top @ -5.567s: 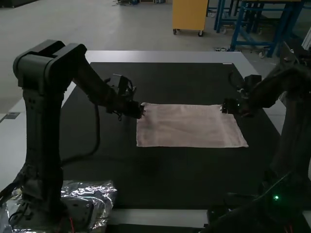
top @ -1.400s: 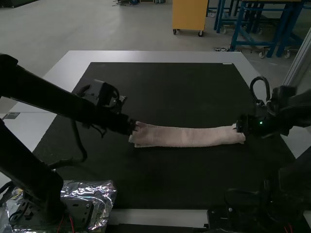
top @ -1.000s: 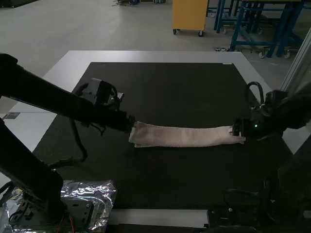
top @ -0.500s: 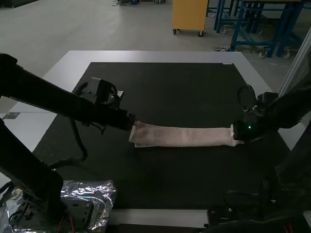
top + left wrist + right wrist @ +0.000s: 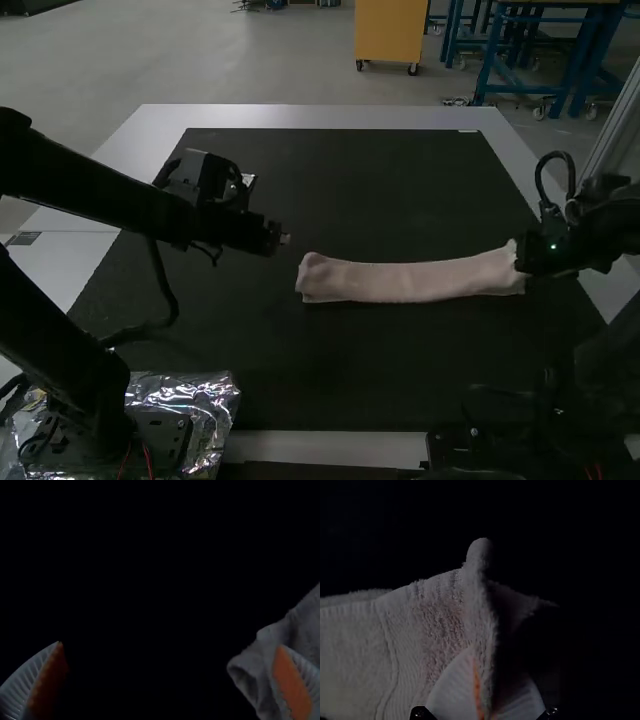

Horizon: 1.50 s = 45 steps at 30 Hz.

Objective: Fold the towel.

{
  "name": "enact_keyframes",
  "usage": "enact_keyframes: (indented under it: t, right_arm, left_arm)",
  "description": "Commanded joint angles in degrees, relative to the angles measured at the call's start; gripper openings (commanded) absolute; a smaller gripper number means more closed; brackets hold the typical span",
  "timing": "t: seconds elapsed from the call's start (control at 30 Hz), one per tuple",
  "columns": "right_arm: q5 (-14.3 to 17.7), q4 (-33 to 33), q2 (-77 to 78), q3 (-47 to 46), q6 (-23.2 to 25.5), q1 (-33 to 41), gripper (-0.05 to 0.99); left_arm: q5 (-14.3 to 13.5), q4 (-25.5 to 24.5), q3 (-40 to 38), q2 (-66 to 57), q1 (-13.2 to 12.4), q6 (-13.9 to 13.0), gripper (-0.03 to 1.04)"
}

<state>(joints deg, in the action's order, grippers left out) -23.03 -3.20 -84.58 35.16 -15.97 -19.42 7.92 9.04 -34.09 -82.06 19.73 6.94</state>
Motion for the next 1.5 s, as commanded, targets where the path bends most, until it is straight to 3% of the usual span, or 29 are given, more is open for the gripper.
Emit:
enact_keyframes:
  t: [0.0, 0.17, 0.2, 0.33, 0.43, 0.63, 1.2, 1.23, 1.27, 1.37, 1.4, 1.47]
  right_arm:
    - [-2.0, -0.3, 2.3, 1.7, -0.8, -0.5, -0.03]
    - [-1.2, 2.6, -0.4, -1.4, -0.9, 0.6, -0.02]
    - [-0.4, 2.9, -1.0, -1.5, -0.9, 0.7, 0.05]
    - [2.6, 4.6, -1.5, -1.4, -0.5, 1.0, 0.60]
    - [4.6, 5.2, -1.1, -0.3, 0.1, 1.0, 0.82]
    - [6.3, 8.1, -1.3, -0.1, -0.9, 1.1, 0.87]
    - [7.7, 17.3, -14.8, -1.1, -1.0, 3.5, 0.86]
    - [7.6, 17.4, -15.4, -1.1, -1.1, 3.5, 0.81]
    - [7.3, 17.4, -16.0, -1.0, -1.1, 3.5, 0.67]
    - [3.9, 17.4, -16.9, -1.3, -1.9, 3.6, 0.04]
    - [3.9, 17.4, -17.1, -1.4, -1.8, 3.8, -0.02]
    - [3.3, 17.3, -17.7, -1.5, -1.3, 4.0, -0.02]
  left_arm:
    - [-0.2, 0.4, -1.3, 1.6, -0.1, 0.3, 0.96]
    - [-0.2, 0.0, -1.3, 1.7, 0.0, 0.3, 0.96]
    - [-0.2, -0.2, -1.4, 1.7, 0.0, 0.3, 0.96]
    - [-0.2, -0.3, -1.2, 1.7, -0.3, 0.2, 0.96]
    - [-0.2, -0.2, -1.3, 1.7, -0.3, 0.3, 0.96]
    - [-0.2, -0.2, -1.4, 1.7, -0.1, 0.3, 0.96]
    - [-0.1, -0.2, -1.6, 1.7, -0.4, 0.2, 0.96]
    - [-0.1, -0.2, -1.6, 1.7, -0.3, 0.2, 0.96]
    - [-0.1, -0.1, -1.6, 1.7, -0.4, 0.2, 0.96]
    - [-0.1, 0.2, -1.6, 1.7, -0.4, 0.2, 0.96]
    - [-0.1, 0.3, -1.7, 1.7, -0.4, 0.2, 0.96]
    - [-0.1, 0.4, -1.6, 1.7, -0.4, 0.2, 0.96]
